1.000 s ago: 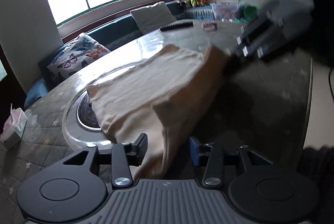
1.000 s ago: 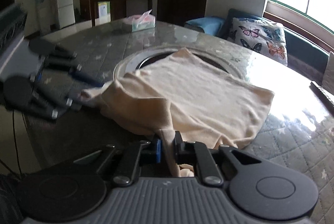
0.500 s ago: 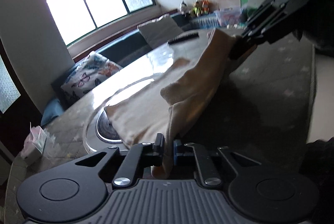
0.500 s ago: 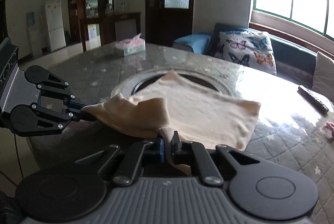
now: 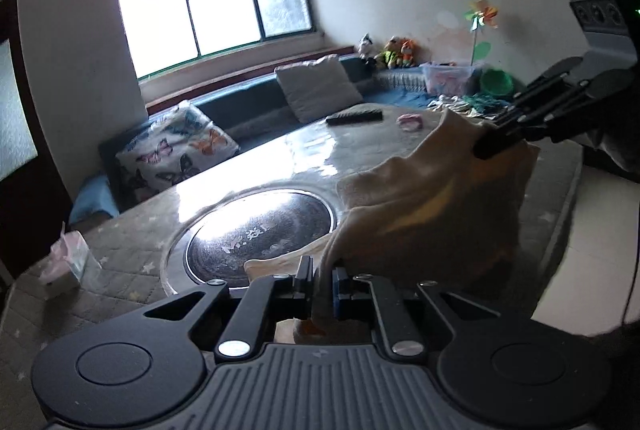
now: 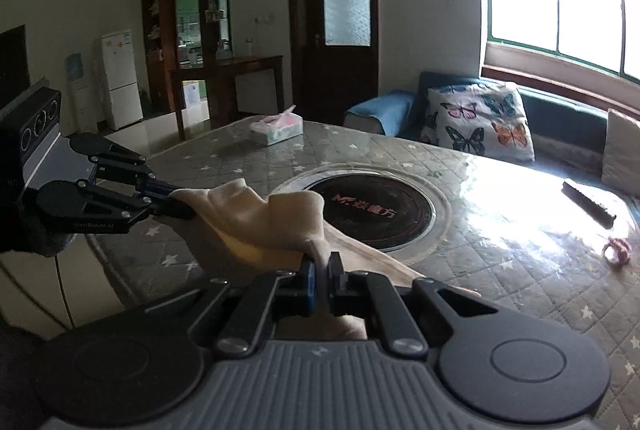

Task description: Fold clothes

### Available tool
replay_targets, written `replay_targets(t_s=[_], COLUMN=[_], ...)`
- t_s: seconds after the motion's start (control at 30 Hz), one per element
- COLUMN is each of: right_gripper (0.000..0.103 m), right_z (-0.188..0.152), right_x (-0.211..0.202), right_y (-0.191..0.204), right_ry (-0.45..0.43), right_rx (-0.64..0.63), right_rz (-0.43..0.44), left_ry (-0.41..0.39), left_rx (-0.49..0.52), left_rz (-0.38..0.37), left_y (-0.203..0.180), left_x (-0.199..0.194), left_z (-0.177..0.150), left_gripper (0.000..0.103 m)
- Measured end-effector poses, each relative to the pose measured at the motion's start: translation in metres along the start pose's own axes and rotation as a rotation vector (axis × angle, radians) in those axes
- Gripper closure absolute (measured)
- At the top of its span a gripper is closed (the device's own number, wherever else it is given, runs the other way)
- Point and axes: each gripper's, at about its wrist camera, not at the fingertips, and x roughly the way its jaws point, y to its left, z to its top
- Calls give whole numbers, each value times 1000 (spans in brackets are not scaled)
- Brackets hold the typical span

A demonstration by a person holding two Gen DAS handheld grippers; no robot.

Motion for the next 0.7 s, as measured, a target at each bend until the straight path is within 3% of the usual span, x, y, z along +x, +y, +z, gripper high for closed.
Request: replay_targets(t_s=[0.23,0.43,0.6,0.7], right_gripper=[98,97,91,82], right_z=[19,12,-16,-23], right_x=[41,115,155,150], right_y=[-34,-74,-88,-90], right_ry=[38,122,181,166], right_rx=[39,144,242,254], right_rz=[-32,-84,-125,-139], left_ry=[87,204,235,231], left_rx=[-28,-72,-103,-112], left_rz=[-1,-1,34,53], left_y=[36,50,54,61], left_x=[86,157,173,173], left_z=[22,7,-4,-1], left_gripper=[93,91,80,70])
